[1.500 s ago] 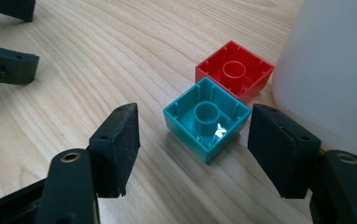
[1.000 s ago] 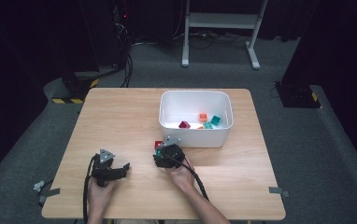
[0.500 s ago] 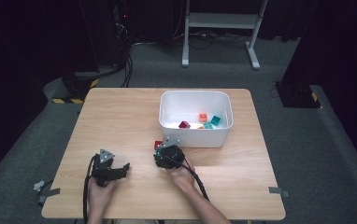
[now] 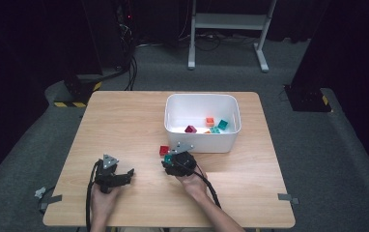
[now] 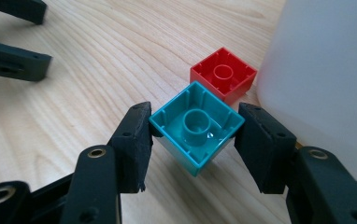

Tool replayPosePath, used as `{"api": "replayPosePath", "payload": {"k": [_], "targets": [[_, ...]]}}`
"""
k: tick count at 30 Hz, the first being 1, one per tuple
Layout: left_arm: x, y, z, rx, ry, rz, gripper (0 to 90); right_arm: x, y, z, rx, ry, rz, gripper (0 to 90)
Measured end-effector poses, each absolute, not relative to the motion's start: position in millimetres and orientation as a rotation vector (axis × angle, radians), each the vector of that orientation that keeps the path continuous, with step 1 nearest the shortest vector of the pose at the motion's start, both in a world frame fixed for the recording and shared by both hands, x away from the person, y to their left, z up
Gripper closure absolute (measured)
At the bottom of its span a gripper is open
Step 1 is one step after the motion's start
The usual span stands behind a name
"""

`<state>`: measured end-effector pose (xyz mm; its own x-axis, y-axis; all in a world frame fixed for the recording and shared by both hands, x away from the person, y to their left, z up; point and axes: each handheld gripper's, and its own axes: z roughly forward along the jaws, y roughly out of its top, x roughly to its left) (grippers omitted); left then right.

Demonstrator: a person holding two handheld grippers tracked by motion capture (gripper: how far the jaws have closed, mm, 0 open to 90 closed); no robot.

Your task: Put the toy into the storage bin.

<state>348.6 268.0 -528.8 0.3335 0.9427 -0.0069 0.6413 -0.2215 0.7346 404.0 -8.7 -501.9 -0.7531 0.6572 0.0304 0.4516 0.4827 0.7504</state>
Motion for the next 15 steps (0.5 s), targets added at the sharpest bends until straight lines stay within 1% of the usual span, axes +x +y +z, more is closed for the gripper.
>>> {"api": "replayPosePath", "payload": {"k": [15], "targets": [[349,268,-529,1.953,1.387,0.599,16.2,392,-39,-455,0.876,2.492,1.201,47.1]]}}
